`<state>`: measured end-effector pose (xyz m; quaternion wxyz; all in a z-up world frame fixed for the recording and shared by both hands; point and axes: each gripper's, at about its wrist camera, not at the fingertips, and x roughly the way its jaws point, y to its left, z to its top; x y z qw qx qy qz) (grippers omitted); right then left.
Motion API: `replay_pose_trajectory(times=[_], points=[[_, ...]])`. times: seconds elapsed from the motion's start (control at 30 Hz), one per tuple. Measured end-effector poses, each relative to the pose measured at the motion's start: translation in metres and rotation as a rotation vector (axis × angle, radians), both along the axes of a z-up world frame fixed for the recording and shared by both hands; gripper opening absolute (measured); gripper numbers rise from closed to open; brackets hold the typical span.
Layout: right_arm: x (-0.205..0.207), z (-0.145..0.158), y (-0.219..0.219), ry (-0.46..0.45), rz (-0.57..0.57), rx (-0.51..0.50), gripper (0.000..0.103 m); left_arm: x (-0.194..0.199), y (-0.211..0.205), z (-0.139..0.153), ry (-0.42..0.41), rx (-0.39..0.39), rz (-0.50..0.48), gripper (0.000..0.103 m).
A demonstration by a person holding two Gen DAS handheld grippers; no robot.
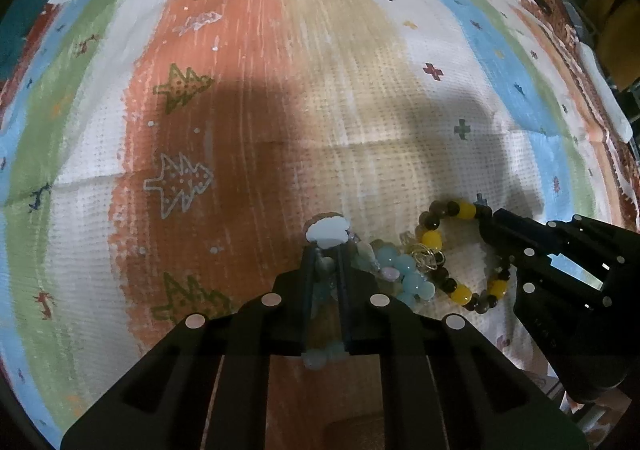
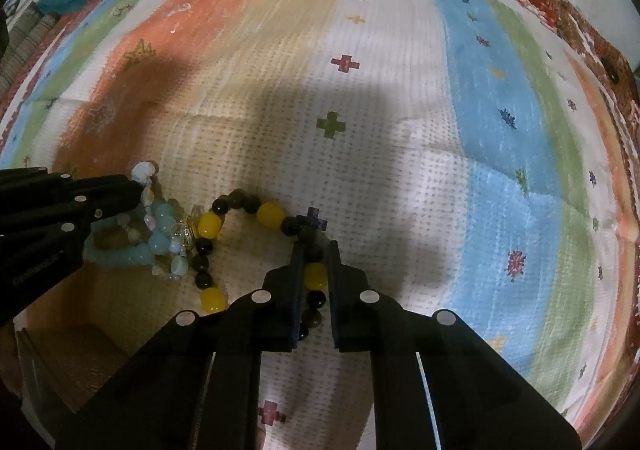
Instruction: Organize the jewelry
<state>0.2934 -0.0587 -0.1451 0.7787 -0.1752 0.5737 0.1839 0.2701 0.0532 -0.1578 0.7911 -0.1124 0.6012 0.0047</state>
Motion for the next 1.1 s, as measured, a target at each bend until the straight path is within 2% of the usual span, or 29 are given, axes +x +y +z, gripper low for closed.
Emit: replay_pose_trajectory(times=[0.23, 0.67, 1.1], points=[[-0.003, 0.017, -0.005, -0.03, 0.004, 0.006, 0.012, -0.007, 0.004, 0.021, -0.031, 0.053, 0.017, 0.01], [-0.015, 0.053, -0.013, -0.107, -0.009, 0.043, 0.012, -0.024, -0.002, 0.065, -0.127, 0.072, 0.014, 0.01], [-0.031, 0.076, -0.017, -0.147, -0.016, 0.083, 0.012, -0.042, -0.008, 0.086, -0.167, 0.096, 0.015, 0.01]])
